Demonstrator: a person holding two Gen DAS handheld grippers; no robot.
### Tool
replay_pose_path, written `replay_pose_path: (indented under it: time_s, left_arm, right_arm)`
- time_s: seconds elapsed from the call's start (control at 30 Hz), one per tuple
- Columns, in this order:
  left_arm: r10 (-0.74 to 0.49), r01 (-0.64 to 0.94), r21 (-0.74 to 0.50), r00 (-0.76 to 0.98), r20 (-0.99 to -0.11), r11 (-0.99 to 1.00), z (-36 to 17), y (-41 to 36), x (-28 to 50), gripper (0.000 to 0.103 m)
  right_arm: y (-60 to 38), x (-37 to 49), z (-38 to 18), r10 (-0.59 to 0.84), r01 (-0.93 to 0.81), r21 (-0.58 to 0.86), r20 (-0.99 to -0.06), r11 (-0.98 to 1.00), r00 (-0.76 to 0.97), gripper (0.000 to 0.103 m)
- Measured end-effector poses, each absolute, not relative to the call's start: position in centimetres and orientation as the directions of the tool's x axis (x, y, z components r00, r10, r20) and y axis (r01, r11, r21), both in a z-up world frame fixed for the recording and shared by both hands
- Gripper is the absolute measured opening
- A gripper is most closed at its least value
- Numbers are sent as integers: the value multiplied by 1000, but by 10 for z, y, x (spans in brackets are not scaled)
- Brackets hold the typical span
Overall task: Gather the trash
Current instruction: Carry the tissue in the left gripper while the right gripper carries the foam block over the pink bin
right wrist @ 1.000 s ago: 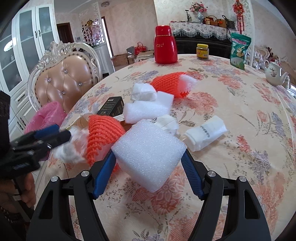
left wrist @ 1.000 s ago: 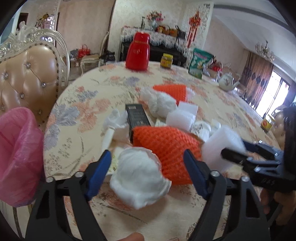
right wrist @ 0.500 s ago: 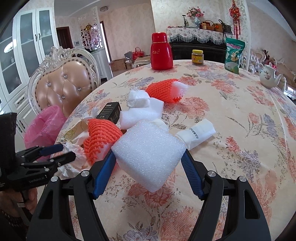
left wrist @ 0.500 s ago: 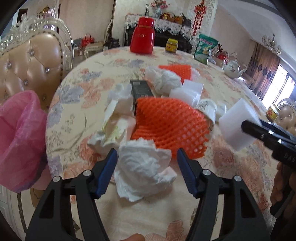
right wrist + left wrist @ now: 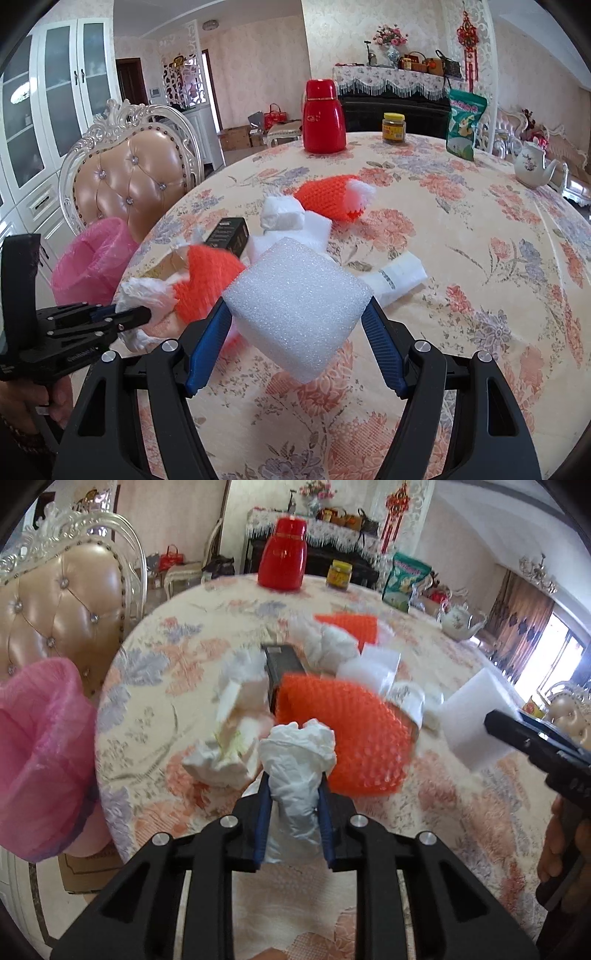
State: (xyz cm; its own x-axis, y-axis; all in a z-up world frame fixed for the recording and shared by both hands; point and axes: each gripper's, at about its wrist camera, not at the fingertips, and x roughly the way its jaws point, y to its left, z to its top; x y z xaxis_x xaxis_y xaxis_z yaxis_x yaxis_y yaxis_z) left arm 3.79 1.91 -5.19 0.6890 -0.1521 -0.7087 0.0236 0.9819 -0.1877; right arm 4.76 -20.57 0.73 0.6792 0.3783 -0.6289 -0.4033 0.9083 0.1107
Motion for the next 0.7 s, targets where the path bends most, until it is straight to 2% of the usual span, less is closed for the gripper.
replay_pose_path:
  time_s: [0.37, 0.7]
  left_arm:
    - [-138, 7, -203, 759, -637, 979, -18, 43, 29, 23]
    - [-12, -95, -160, 828, -561, 983, 21, 105, 15, 23]
  right_arm:
    - [-188, 47, 30, 390, -421, 97, -599, 902, 699, 68]
    - [-140, 60, 56, 447, -488, 90, -569, 868, 690, 68]
